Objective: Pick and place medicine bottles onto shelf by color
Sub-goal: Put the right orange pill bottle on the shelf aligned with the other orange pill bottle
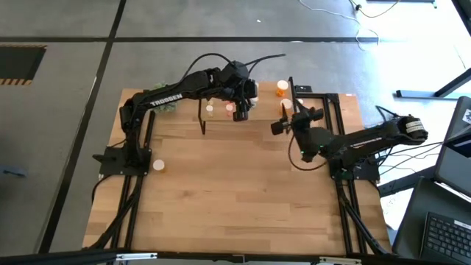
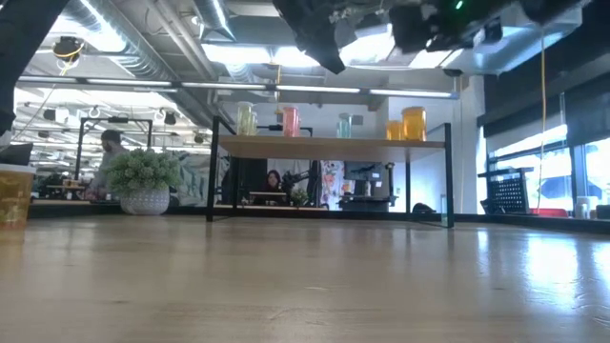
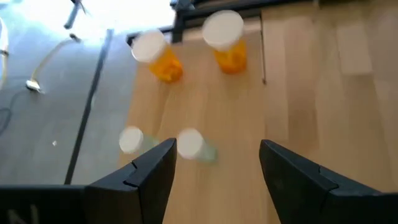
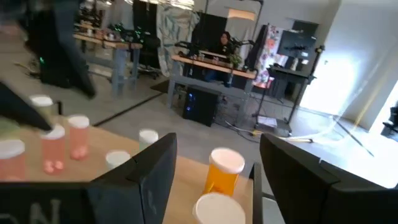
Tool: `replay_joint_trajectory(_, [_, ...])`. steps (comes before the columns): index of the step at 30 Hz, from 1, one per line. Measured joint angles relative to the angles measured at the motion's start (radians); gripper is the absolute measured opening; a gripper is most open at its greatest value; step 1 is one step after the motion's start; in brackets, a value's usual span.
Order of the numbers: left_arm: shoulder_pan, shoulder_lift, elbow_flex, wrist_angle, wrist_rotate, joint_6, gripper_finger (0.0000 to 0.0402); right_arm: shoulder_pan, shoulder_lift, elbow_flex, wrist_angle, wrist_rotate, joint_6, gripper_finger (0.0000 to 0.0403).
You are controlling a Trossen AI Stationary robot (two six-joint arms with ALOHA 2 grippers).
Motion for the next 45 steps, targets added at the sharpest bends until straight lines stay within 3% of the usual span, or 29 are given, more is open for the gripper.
replay_joint_trajectory(4, [-0.013, -0.026, 0.0, -0.054, -0.01, -0.007, 0.0225, 0.053, -0.078, 0.01, -0.001, 0.021, -0.104, 0.0233])
replay_joint_trajectory(9, [-0.032, -0.076, 0.001, -0.124, -0.019, -0.082, 0.0226, 0.115, -0.147, 0.033, 0.0, 0.166, -0.18, 0.0233])
replay_joint_trajectory(15, [-0.045, -0.149, 0.0, -0.237, -0.044, -0.219, 0.0226, 0.176, -0.242, 0.059, -0.001, 0.071, -0.258, 0.0233])
replay_joint_trajectory(20, [-0.076, -0.202, 0.0, -0.304, -0.111, -0.307, 0.0225, 0.226, -0.3, 0.081, -0.002, 0.106, -0.332, 0.0233])
replay_joint_trajectory(28, [-0.122, -0.286, 0.0, -0.408, -0.267, -0.397, 0.0226, 0.351, -0.348, 0.096, 0.0, 0.109, -0.32, 0.0225])
replay_joint_trajectory(33, [-0.141, -0.319, 0.0, -0.422, -0.308, -0.4, 0.0225, 0.424, -0.342, 0.096, -0.06, 0.107, -0.166, 0.0226])
replay_joint_trajectory(35, [-0.148, -0.331, 0.0, -0.429, -0.311, -0.401, 0.0227, 0.446, -0.342, 0.096, -0.133, 0.057, -0.054, 0.0227])
replay_joint_trajectory(45, [-0.181, -0.368, 0.0, -0.495, -0.312, -0.402, 0.0227, 0.384, -0.34, 0.096, -0.864, -0.276, 0.828, 0.0227])
